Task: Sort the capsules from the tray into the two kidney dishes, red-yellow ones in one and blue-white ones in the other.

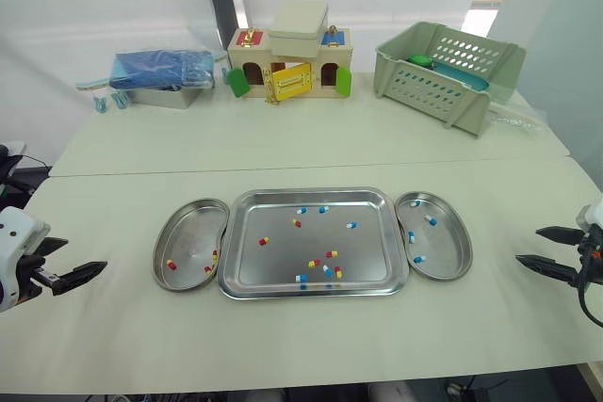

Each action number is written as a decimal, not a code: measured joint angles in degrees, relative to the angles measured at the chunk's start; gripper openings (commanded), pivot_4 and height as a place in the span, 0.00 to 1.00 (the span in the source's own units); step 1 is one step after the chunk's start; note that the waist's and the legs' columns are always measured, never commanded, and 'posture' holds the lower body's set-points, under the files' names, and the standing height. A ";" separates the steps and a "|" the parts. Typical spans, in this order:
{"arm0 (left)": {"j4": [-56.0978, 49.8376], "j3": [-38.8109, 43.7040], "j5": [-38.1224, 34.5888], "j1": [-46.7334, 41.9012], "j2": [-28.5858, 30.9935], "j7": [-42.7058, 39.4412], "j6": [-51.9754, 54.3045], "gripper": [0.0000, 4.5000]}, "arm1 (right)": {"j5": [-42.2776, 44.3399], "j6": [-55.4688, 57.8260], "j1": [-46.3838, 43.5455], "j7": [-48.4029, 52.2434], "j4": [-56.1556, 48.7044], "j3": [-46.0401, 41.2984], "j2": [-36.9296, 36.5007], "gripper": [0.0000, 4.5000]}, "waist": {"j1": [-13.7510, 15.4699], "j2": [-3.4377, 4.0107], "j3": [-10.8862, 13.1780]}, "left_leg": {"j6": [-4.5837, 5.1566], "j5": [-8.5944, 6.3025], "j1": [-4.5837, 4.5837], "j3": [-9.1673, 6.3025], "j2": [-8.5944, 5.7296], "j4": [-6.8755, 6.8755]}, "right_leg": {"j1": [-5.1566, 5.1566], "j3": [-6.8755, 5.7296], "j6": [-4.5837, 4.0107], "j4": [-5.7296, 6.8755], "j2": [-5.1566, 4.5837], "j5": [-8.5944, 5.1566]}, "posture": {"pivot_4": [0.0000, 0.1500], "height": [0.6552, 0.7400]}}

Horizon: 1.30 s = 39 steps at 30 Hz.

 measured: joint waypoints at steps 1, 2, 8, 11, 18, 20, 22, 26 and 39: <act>0.00 0.00 0.00 0.00 0.00 0.00 0.00 1.00 | 0.00 0.00 0.00 0.00 0.00 0.00 0.00 0.99 | 0.00 0.00 0.00 | 0.00 0.00 0.00 0.00 0.00 0.00 | 0.00 0.00 0.00 0.00 0.00 0.00 | 1.00 1.00; 0.04 0.00 0.02 0.03 0.00 -0.08 0.00 1.00 | 0.00 0.05 0.05 -0.01 -0.05 -0.04 0.00 0.99 | 0.00 0.00 0.00 | 0.00 0.00 0.00 0.00 0.00 0.00 | 0.00 0.00 0.00 0.00 0.00 0.00 | 1.00 1.00; 0.54 -0.02 0.13 0.18 -0.02 0.06 -0.03 1.00 | 0.02 0.36 -0.46 0.04 0.02 -0.17 -0.01 0.99 | -0.01 0.00 0.00 | 0.00 0.00 0.00 0.00 0.00 0.00 | 0.00 0.00 0.00 0.00 0.00 0.00 | 1.00 1.00; 0.51 -0.02 0.13 0.60 -0.03 0.14 -0.05 1.00 | 0.02 0.36 -0.93 0.04 0.06 -0.17 -0.01 0.99 | -0.02 0.00 0.00 | 0.00 0.00 0.00 0.00 0.00 0.00 | 0.00 0.00 0.00 0.00 0.00 0.00 | 1.00 1.00; 0.14 -0.01 0.08 1.30 -0.64 0.42 -0.22 1.00 | -0.15 -0.31 -2.43 0.23 1.96 0.23 -0.01 0.99 | -0.02 0.00 0.00 | 0.00 0.00 0.01 0.01 0.01 0.00 | 0.00 0.00 0.00 0.00 0.00 0.00 | 1.00 1.00; 0.19 -0.01 0.09 1.38 -1.15 0.48 -0.40 1.00 | -0.31 -0.66 -3.09 0.22 2.47 0.84 -0.04 0.99 | -0.02 0.00 0.00 | 0.00 0.00 0.01 0.01 0.01 0.00 | 0.00 0.01 0.00 0.00 0.00 0.00 | 1.00 1.00; 0.42 -0.01 0.12 1.30 -1.32 0.53 -0.60 1.00 | -0.46 -0.84 -3.77 0.21 3.25 1.21 -0.04 0.99 | -0.03 0.00 0.00 | 0.00 0.00 0.00 0.01 0.01 0.00 | 0.00 0.00 0.00 0.00 0.00 0.00 | 1.00 1.00; 1.21 -0.01 0.12 0.38 -1.30 0.50 -0.62 1.00 | -0.49 -1.52 -4.26 0.19 4.00 1.22 -0.03 0.99 | -0.01 0.00 0.00 | 0.00 0.00 0.00 0.00 0.00 0.00 | 0.00 0.00 0.00 0.00 0.00 0.00 | 1.00 1.00; 2.66 -0.28 0.20 -1.08 -1.30 0.35 -1.42 1.00 | -0.30 -1.83 -2.44 0.15 3.79 1.16 -0.03 0.99 | -0.03 0.00 0.00 | 0.00 0.00 0.00 0.01 0.01 0.00 | 0.00 0.00 0.00 0.00 0.00 0.00 | 1.00 1.00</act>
